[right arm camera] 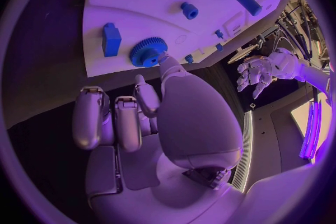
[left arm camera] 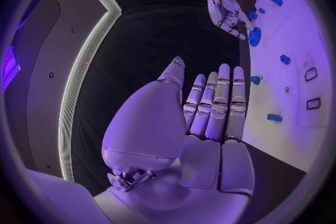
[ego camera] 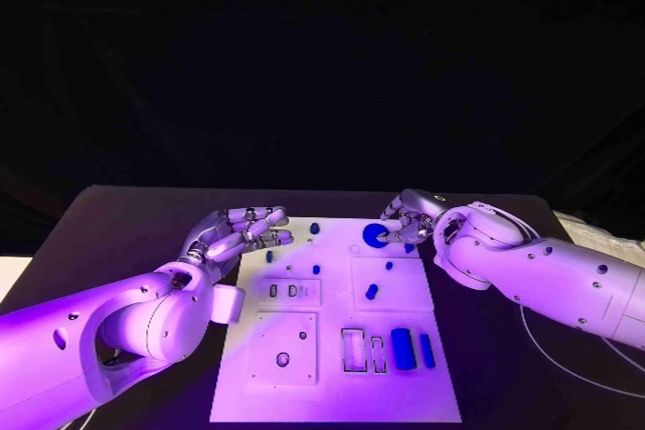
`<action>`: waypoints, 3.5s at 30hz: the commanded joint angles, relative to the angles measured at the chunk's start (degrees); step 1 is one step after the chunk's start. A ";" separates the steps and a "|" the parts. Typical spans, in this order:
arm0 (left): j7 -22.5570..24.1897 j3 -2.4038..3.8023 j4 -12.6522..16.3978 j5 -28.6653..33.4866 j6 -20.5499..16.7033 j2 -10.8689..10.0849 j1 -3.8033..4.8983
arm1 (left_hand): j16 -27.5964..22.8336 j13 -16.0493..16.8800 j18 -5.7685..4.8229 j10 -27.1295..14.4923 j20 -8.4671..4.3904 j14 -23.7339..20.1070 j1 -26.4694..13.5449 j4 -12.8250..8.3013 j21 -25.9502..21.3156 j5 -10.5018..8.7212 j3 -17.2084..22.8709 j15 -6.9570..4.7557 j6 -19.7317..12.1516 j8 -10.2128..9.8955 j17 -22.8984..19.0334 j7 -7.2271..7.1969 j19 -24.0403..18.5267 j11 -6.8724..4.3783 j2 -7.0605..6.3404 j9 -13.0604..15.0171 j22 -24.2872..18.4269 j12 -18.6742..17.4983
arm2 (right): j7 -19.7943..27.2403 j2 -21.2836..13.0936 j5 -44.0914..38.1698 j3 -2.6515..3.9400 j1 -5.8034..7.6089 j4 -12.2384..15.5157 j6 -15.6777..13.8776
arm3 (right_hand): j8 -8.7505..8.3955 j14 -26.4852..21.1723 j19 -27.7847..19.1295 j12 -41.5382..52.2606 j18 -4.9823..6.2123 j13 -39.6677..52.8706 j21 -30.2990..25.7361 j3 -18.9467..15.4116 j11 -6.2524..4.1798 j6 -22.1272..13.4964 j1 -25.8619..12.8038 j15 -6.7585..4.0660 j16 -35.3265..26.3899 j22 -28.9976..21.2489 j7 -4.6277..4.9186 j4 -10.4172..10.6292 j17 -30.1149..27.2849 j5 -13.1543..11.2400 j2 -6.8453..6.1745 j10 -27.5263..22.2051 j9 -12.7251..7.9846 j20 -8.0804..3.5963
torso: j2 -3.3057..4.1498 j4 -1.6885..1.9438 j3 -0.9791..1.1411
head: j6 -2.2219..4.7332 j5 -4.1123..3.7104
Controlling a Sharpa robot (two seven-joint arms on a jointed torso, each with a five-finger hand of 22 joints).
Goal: Assemble the parts on the task board
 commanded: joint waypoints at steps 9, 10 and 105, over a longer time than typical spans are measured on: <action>0.13 0.05 -0.19 0.12 1.42 0.40 0.06 | -0.36 -0.05 0.67 -0.25 0.02 -0.02 0.56 -0.30 -0.22 -0.24 0.02 0.16 -0.10 -0.23 0.07 0.30 0.41 0.21 0.02 -0.05 -0.05 -0.34 | -0.19 1.36 0.21 0.01 -0.25 -1.42 3.38 | 0.83 4.79 0.88 4.26 -0.90 4.50 0.81 0.50 -0.19 1.91 1.60 0.19 0.73 1.18 -0.25 -0.51 7.15 0.35 0.96 2.13 0.18 -0.17 | 0.04 -0.03 0.01 | -0.33 -0.08; 0.13 0.05 -0.20 0.12 1.43 0.41 0.06 | -0.36 -0.05 0.67 -0.25 0.02 -0.02 0.56 -0.30 -0.22 -0.24 0.02 0.16 -0.10 -0.23 0.07 0.30 0.41 0.21 0.02 -0.05 -0.05 -0.34 | -0.13 1.49 0.22 0.00 -0.32 -1.49 3.36 | 0.84 4.80 0.88 4.27 -0.90 4.52 0.81 0.51 -0.19 1.91 1.61 0.19 0.74 1.19 -0.25 -0.51 7.16 0.35 0.97 2.14 0.18 -0.17 | 0.02 -0.03 0.00 | -0.38 -0.05; -1.07 0.04 -1.32 1.35 1.88 0.91 0.07 | -0.57 -0.07 0.69 -0.69 0.07 -0.13 1.20 -1.45 -0.46 -0.29 0.25 0.20 -0.44 -0.40 0.16 0.34 0.45 0.27 0.49 -0.06 -0.25 -0.44 | -4.11 14.94 -10.38 -0.71 -0.87 0.29 -0.84 | 1.09 4.95 2.57 10.37 -1.66 12.03 2.77 9.19 -1.25 7.29 -0.32 -0.75 1.40 5.34 -1.40 -5.01 8.52 -1.96 1.87 5.53 0.61 -1.11 | 0.12 0.36 0.06 | -1.91 1.52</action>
